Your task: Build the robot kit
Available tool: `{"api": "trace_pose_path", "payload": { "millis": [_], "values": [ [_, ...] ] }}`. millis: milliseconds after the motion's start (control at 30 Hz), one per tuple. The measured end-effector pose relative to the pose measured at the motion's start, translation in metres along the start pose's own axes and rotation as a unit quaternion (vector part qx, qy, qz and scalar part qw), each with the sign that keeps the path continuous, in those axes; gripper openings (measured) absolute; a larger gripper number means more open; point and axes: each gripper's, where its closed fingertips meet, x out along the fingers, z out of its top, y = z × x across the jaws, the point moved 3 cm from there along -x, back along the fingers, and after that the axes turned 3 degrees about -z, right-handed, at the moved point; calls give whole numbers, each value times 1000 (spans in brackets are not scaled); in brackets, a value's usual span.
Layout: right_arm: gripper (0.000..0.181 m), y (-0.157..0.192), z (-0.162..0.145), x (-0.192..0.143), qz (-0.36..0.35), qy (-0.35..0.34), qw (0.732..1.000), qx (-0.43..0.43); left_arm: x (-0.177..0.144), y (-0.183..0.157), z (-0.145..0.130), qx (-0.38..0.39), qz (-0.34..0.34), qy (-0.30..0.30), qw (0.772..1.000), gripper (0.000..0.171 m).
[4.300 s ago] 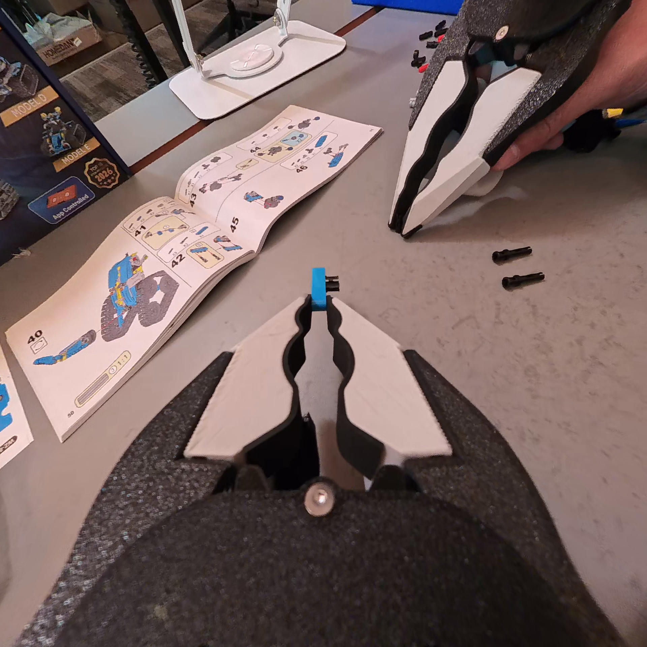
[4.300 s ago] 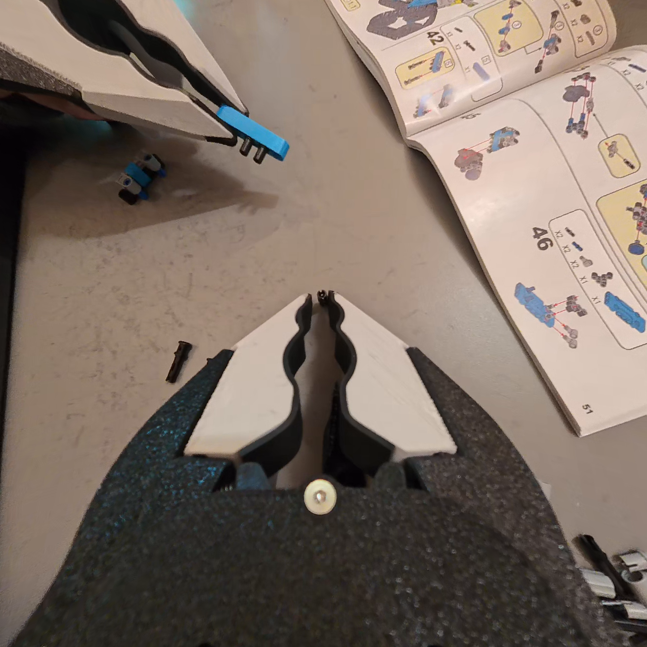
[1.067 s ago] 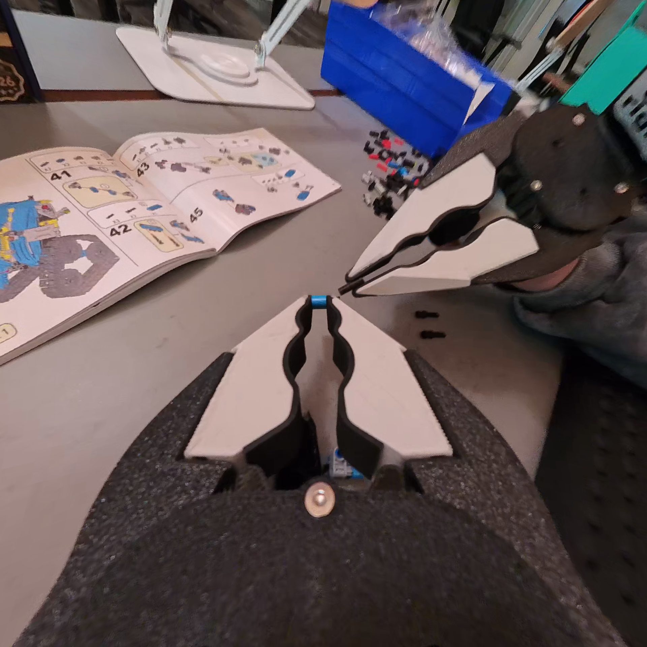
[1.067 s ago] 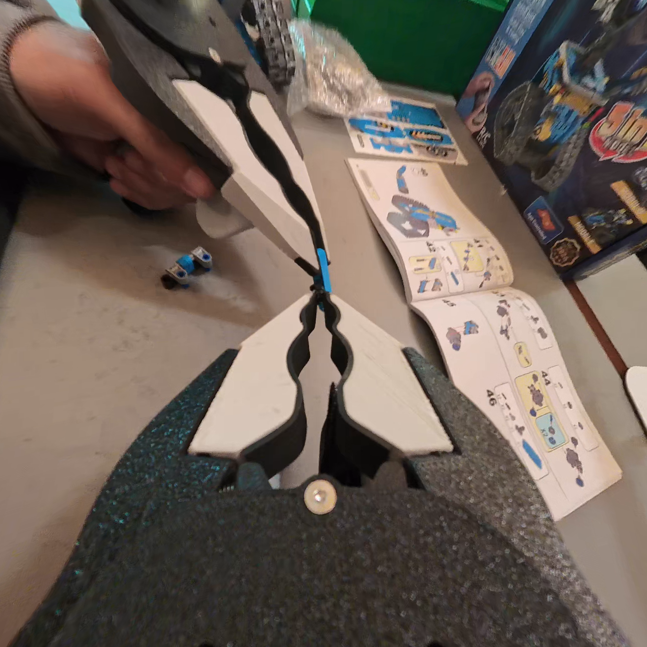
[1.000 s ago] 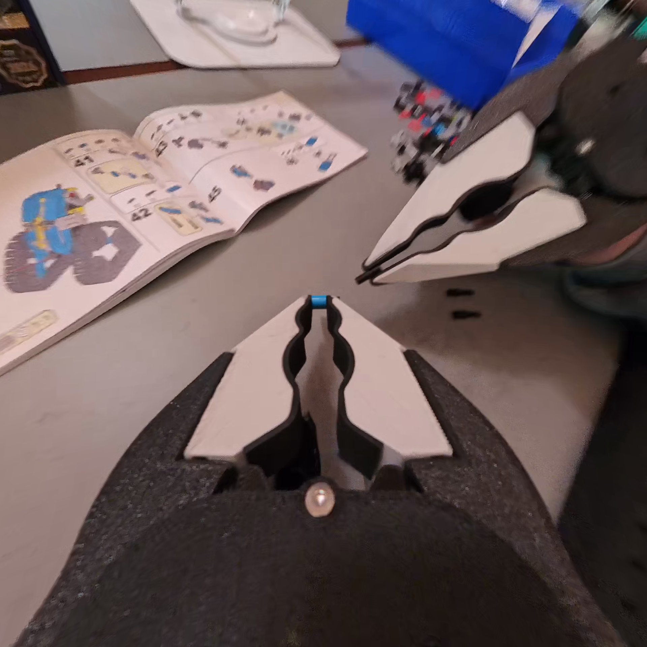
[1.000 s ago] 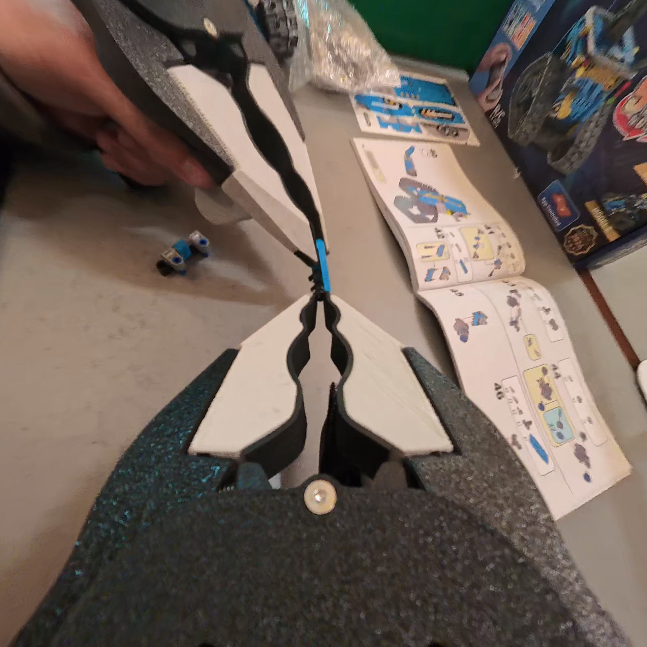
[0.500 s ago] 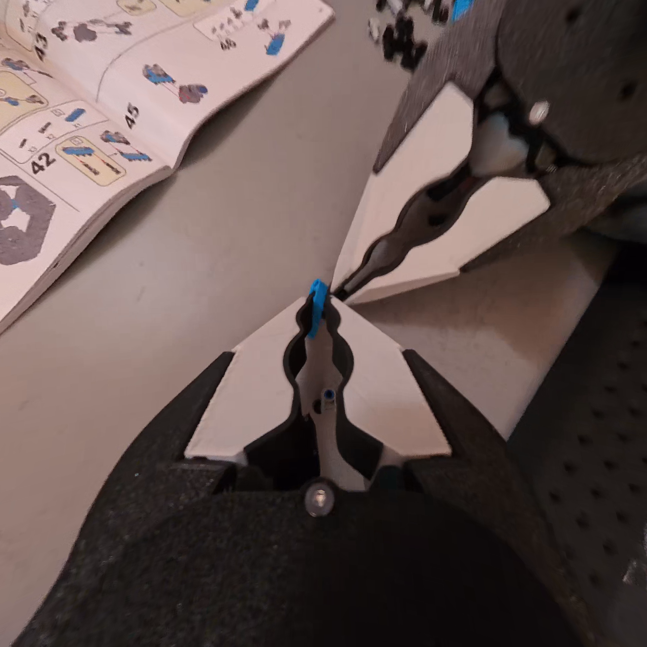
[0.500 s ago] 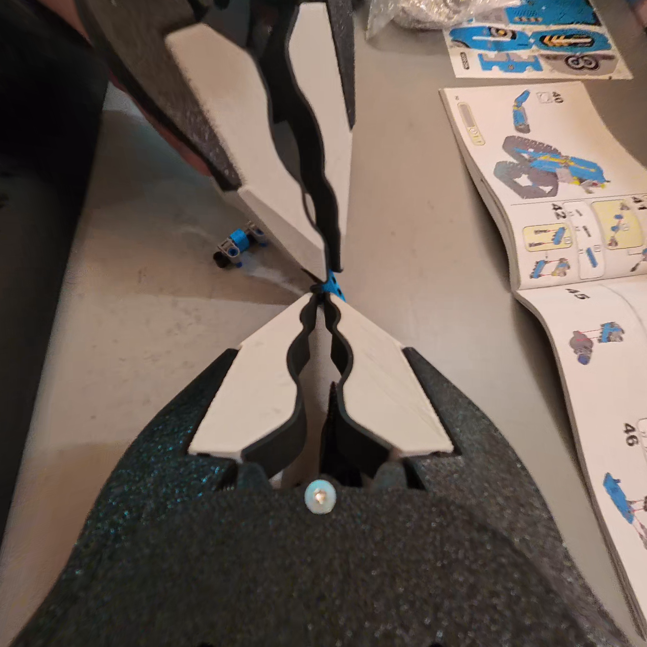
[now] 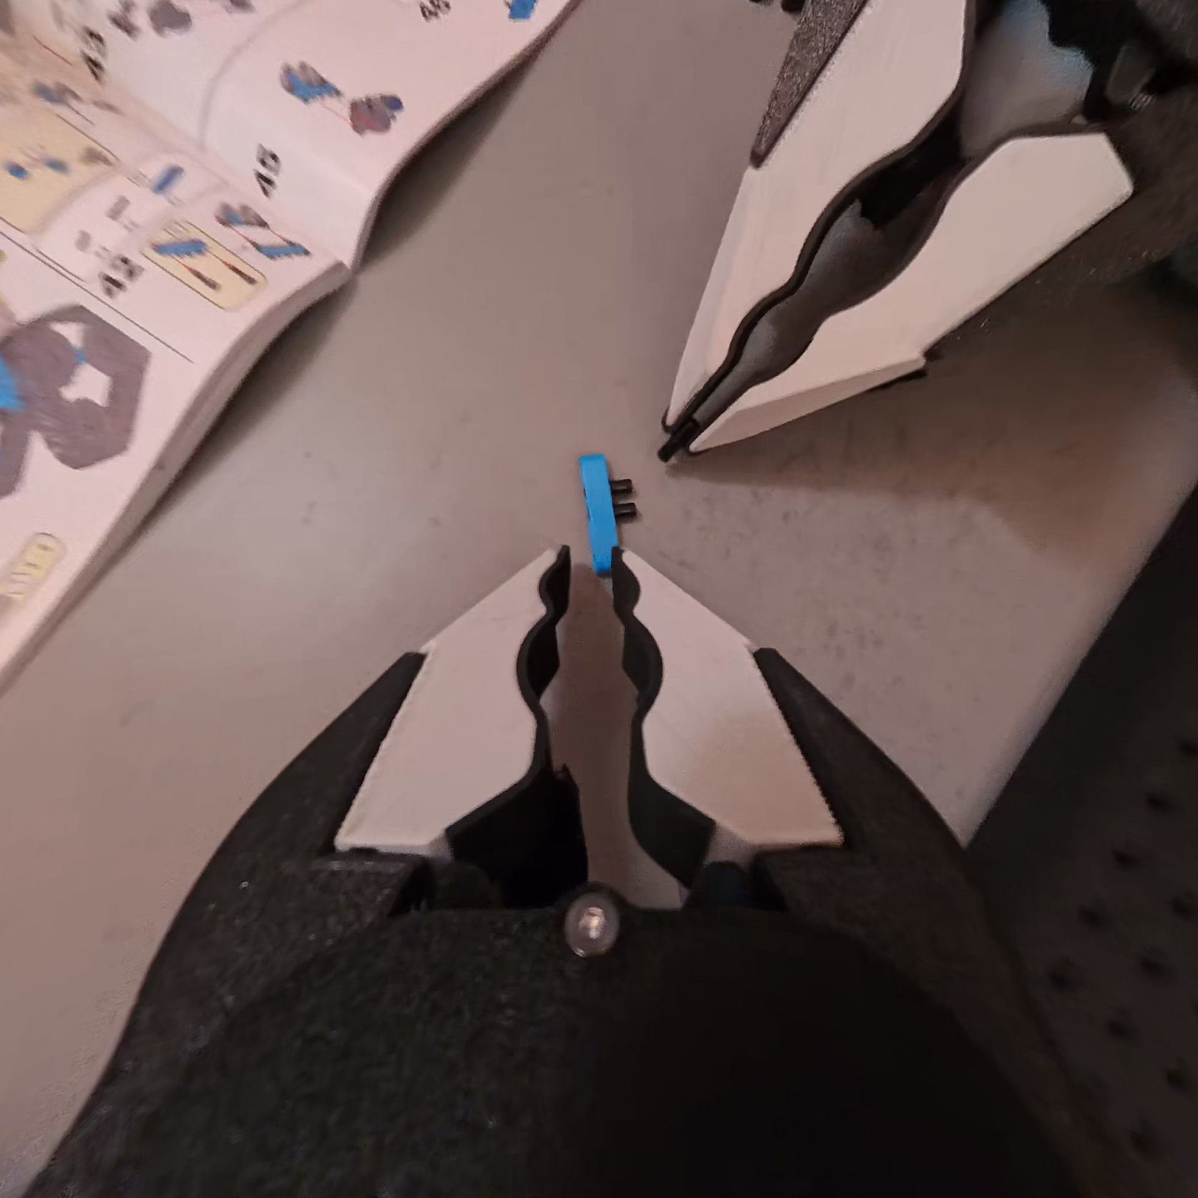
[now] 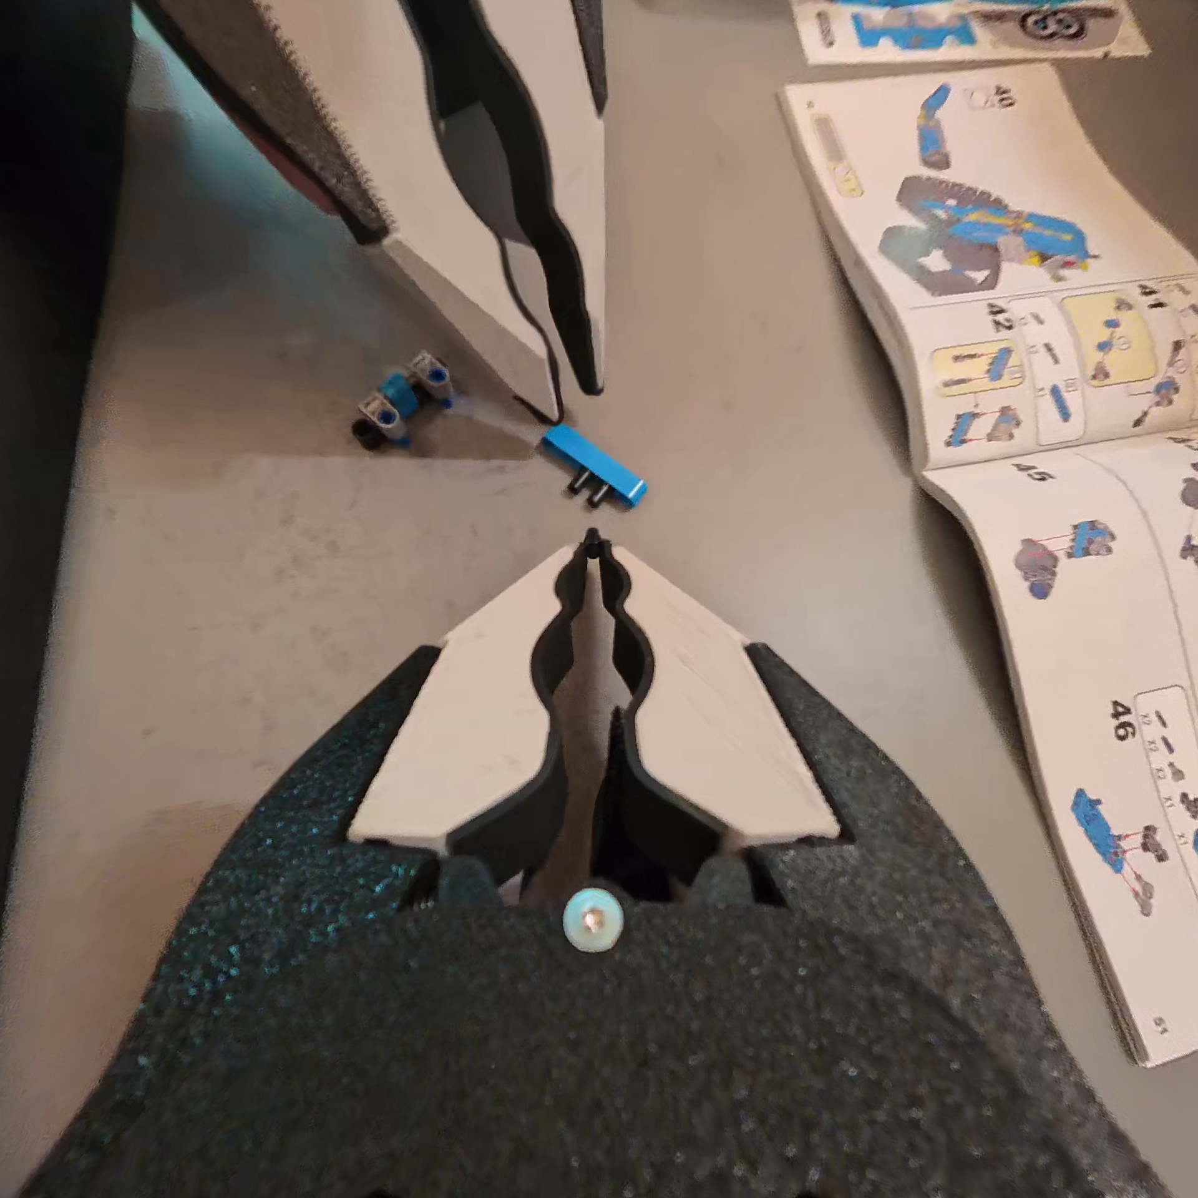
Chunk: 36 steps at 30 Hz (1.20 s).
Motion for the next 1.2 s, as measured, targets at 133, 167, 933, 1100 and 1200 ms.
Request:
{"api": "trace_pose_path", "payload": {
  "millis": [133, 167, 933, 1100, 1200],
  "values": [
    [3, 4, -2, -1, 5, 16, 1000, -20, 10, -21, 0, -10, -64, -6, 998, 11],
    [3, 4, -3, -3, 10, 15, 1000, -20, 11, -27, 2, -11, -80, -10, 997, 11],
    [11, -3, -18, -3, 64, 11, 998, 9, 15, -10, 6, 112, 2, -39, 993, 38],
    [11, -4, -17, -2, 62, 17, 997, 44, 14, -9, 6, 108, -2, -40, 993, 37],
    [7, -5, -15, 0, 46, 22, 998, 48, 15, -8, 5, 117, 1, -36, 993, 37]
  ]
}}
